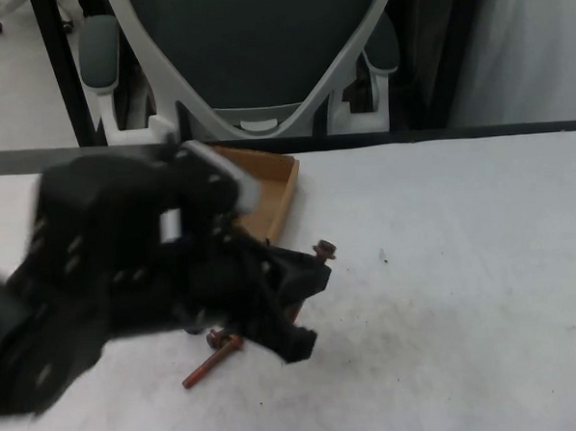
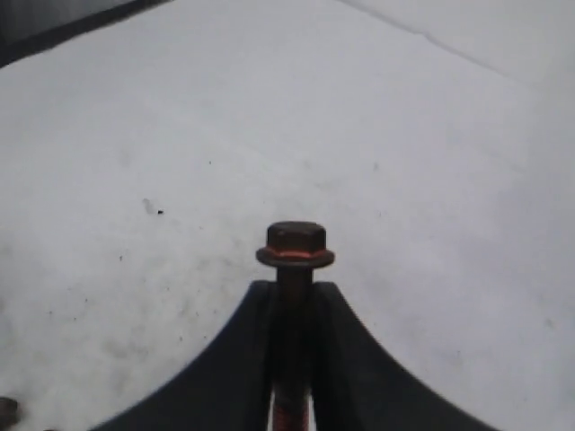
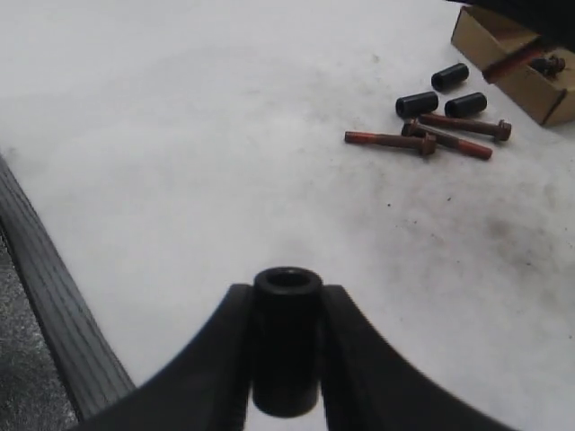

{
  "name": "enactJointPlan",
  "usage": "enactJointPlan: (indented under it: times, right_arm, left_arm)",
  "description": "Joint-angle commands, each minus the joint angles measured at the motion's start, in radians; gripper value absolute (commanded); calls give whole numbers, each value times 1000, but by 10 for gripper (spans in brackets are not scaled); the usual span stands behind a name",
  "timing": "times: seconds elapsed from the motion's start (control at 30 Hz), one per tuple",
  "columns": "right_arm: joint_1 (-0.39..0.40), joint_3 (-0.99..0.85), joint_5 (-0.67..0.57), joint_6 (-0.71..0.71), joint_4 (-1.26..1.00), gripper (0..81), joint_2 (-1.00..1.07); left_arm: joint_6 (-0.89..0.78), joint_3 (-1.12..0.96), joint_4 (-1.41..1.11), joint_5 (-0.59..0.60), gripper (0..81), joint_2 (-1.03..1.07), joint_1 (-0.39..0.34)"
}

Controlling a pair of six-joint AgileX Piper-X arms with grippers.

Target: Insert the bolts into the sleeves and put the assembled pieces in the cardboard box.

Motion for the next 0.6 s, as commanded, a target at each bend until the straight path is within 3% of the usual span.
enactJointPlan:
  times: [0.0,0.33,0.57]
  right_arm:
    - [-63,0,-65,-48,-69,2,-11]
    - [-311,0,-371,-100,-205,2,13]
    - [-424,-2,-530,-98,-375,2,174]
  left_arm:
    - [-51,53,-110,15,8,-48,-1]
    - [-264,307,-530,15,8,-188,-1]
    - [-402,367,-744,73,8,-196,-1]
